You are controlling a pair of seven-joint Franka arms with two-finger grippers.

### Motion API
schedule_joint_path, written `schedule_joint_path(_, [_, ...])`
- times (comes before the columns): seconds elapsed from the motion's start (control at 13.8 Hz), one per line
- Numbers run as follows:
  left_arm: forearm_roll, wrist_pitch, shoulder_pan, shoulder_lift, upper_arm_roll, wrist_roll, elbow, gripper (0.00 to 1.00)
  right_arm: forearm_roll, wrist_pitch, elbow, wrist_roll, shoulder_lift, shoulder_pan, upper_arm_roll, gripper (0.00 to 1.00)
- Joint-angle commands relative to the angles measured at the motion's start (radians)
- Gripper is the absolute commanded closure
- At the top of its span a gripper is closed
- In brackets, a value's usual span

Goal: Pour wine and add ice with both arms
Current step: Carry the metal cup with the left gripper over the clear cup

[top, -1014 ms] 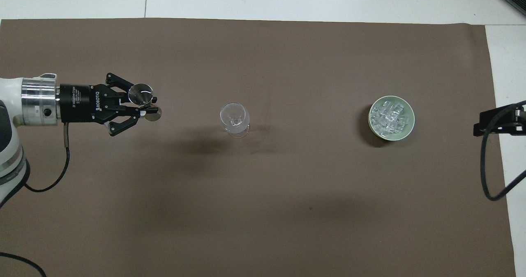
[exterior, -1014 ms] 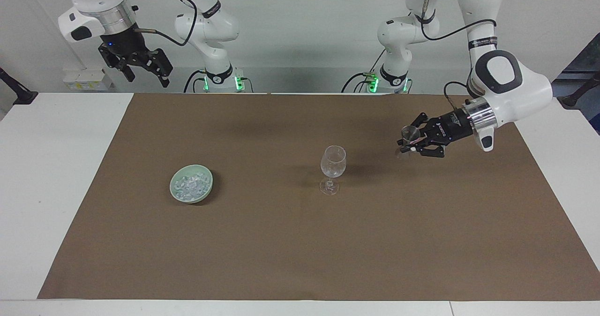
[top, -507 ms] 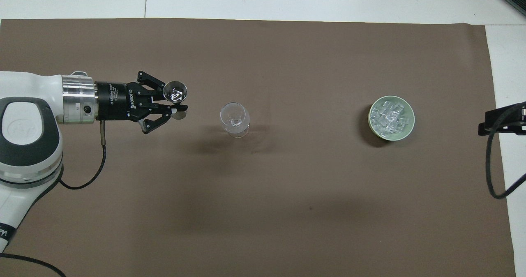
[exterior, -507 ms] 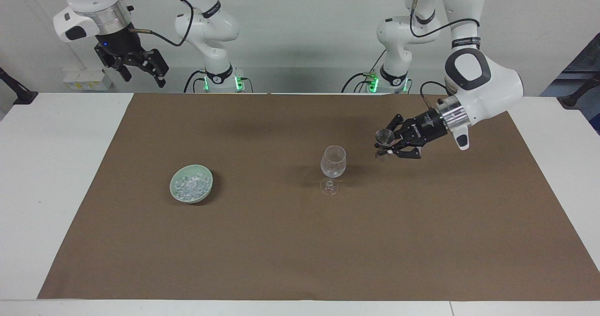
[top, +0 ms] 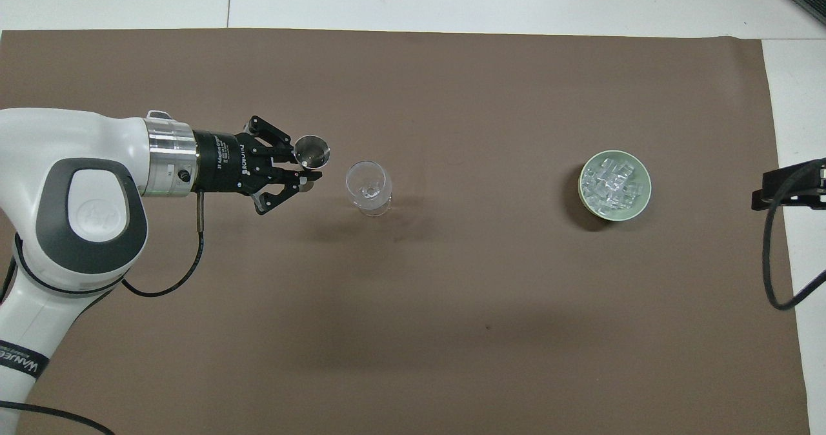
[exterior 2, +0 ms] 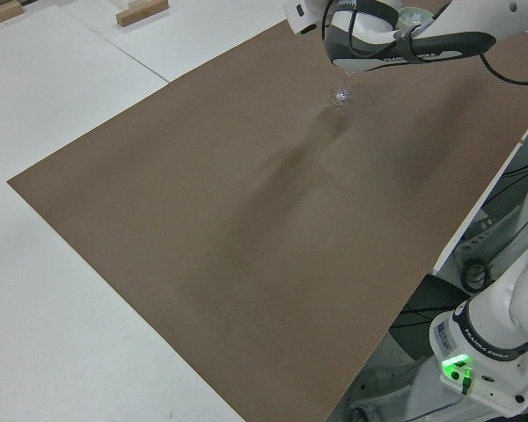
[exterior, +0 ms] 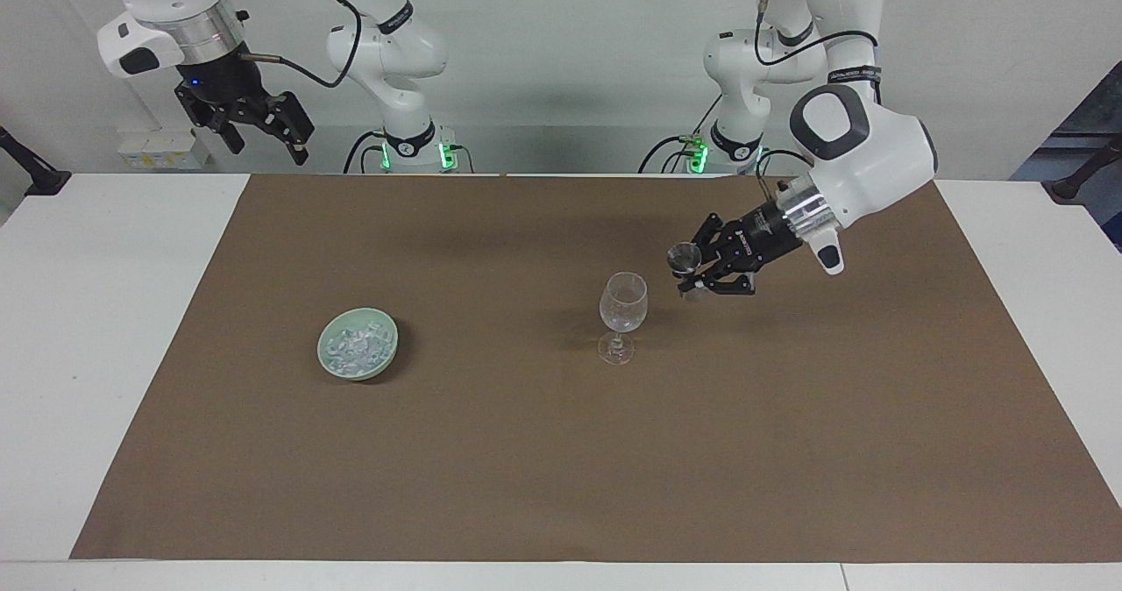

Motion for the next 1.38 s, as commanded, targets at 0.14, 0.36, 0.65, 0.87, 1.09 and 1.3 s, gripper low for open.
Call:
schedule_joint_path(0.14, [0.109,0.028,-0.055,-0.014,0.014,-0.034,0.014,1.0,0.023,0.034,-0.026,-0.032,-0.018,-0.018,0.005,0.0])
schedule_joint_path(0.36, [0.125,0.05,-0.075,-0.014,0.016,-0.028,0.011,1.0,0.023,0.039,-0.029,-0.034,-0.018,-0.027,0.005,0.0])
schedule_joint_path(0.65, [0.163,0.057,-0.09,-0.017,0.016,-0.028,0.003,1.0,0.023,0.096,-0.05,-0.032,-0.018,-0.027,0.005,0.0])
schedule_joint_path(0.87, [0.188,0.068,-0.096,-0.015,0.016,-0.028,0.005,1.0,0.023,0.108,-0.067,-0.03,-0.02,-0.024,0.005,0.0])
schedule_joint_path(1.09, [0.264,0.086,-0.116,-0.012,0.016,-0.034,0.009,1.0,0.023,0.122,-0.075,-0.032,-0.02,-0.021,0.005,0.0])
schedule_joint_path(1.3, [0.316,0.091,-0.124,-0.009,0.014,-0.039,0.014,1.0,0.023,0.133,-0.089,-0.034,-0.02,-0.021,0.005,0.0])
